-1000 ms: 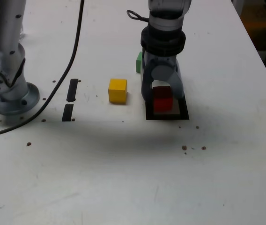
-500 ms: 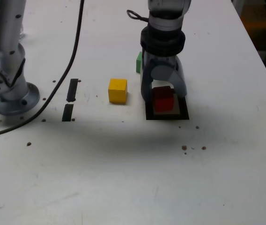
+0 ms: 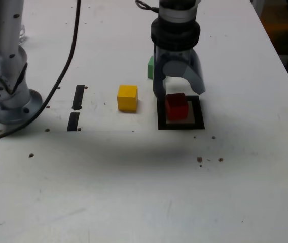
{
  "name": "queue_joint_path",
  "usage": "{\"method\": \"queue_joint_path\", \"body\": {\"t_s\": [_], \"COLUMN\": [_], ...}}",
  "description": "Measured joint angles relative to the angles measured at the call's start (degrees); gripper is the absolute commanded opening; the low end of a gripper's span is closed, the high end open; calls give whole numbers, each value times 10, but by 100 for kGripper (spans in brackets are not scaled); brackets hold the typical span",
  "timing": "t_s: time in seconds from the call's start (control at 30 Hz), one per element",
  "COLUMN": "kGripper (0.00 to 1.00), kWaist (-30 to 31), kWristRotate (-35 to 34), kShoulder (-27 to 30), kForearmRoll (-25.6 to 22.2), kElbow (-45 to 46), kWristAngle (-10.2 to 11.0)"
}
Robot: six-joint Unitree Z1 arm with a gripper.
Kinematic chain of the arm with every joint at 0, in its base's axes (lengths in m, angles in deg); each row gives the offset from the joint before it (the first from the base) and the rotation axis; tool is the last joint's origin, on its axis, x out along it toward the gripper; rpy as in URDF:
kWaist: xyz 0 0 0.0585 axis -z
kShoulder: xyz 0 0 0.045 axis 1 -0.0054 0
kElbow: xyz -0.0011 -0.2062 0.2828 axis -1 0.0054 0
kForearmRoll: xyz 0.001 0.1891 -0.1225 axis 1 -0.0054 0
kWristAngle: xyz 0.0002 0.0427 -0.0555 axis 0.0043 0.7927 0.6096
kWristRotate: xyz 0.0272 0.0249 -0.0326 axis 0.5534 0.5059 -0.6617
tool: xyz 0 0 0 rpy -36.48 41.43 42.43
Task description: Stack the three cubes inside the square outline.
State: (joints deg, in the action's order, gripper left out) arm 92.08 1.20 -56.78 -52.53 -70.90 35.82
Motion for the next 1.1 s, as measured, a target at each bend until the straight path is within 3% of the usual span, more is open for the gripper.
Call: {"method": "queue_joint_path", "body": {"t_s": [0.2, 0.4, 0.57, 0.8, 1.1], "kGripper": [74, 74, 74, 74, 74], "kWaist": [0, -6, -7, 19, 43], "kWristRotate": [8, 9, 10, 8, 8], "kShoulder": [16, 78, 121, 178, 185], "kForearmRoll": [-18, -104, -154, -174, -124], "kElbow": [-11, -24, -17, 67, 126], "kWristAngle": [12, 54, 62, 42, 12]}}
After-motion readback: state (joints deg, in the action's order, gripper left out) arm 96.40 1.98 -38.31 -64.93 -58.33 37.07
